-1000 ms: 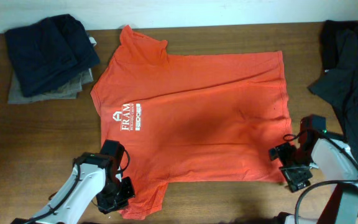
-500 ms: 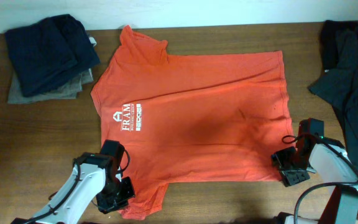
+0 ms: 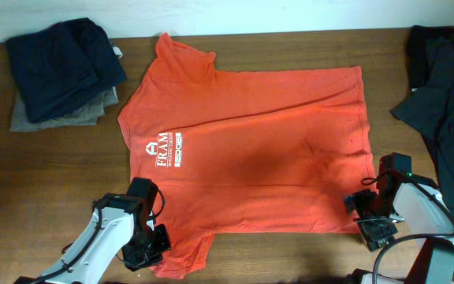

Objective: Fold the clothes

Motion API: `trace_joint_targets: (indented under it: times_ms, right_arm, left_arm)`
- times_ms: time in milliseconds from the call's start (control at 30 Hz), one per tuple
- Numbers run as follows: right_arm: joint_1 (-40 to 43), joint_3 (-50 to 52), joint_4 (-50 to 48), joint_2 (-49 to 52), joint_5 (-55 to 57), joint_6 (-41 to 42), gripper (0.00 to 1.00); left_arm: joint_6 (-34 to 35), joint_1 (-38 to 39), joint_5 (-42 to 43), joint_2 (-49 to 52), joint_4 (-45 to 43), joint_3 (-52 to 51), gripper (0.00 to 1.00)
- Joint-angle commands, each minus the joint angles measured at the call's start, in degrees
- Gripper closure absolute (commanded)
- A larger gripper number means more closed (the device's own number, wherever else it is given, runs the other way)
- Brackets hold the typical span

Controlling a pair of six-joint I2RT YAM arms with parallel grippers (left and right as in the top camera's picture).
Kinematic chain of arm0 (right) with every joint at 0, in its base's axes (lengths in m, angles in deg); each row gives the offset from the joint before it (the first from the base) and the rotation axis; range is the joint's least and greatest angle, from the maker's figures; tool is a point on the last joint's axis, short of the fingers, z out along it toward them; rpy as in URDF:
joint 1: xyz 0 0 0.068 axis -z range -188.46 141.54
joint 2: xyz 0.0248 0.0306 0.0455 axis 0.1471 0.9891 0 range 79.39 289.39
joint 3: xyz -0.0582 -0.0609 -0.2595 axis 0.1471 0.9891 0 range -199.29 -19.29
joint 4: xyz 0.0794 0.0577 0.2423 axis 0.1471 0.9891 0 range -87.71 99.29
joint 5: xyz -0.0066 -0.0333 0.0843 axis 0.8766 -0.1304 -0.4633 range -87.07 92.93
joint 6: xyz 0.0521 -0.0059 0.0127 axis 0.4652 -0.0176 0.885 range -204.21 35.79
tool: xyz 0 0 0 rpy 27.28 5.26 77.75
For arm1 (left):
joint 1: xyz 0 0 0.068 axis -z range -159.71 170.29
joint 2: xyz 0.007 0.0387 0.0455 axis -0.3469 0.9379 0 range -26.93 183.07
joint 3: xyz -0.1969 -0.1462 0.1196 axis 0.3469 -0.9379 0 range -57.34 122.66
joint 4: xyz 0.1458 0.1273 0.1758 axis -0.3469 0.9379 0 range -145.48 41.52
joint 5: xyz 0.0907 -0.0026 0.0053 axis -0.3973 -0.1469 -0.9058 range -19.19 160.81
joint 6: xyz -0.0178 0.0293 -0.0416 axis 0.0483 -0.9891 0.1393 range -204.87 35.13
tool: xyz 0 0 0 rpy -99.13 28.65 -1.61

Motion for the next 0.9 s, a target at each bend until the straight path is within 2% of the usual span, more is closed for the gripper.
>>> trace_joint_targets:
  times_ms: [0, 100, 167, 300, 433, 567, 867]
  right_arm:
    - [-0.1, 1.0, 1.3, 1.2, 2.6, 0.7, 0.02]
    - [-0.1, 0.5, 4.4, -0.2, 4.8, 0.7, 0.03]
    - [0.0, 0.5, 7.3, -2.2, 8.0, 3.8, 0.02]
    - [1.5, 0.5, 6.0, -3.0, 8.4, 4.0, 0.10]
    - [4.6, 0.5, 4.7, -3.0, 9.9, 3.8, 0.08]
    - [6.8, 0.5, 3.7, -3.0, 9.8, -0.5, 0.07]
    - [6.7, 0.9, 0.4, -3.0, 6.4, -3.7, 0.18]
  left_arm:
    - [-0.1, 0.2, -0.6, -0.4, -0.1, -0.2, 0.99]
    - [-0.1, 0.2, -0.6, -0.4, -0.1, -0.2, 0.99]
    - [-0.1, 0.2, -0.6, -0.4, -0.1, -0.2, 0.99]
    - [-0.1, 0.2, -0.7, -0.4, -0.1, -0.2, 0.99]
    - [-0.1, 0.2, -0.7, -0.4, -0.1, -0.2, 0.99]
    - [-0.1, 0.2, -0.7, -0.4, -0.1, -0.2, 0.99]
    - [-0.1, 0.2, -0.7, -0.4, -0.3, -0.2, 0.99]
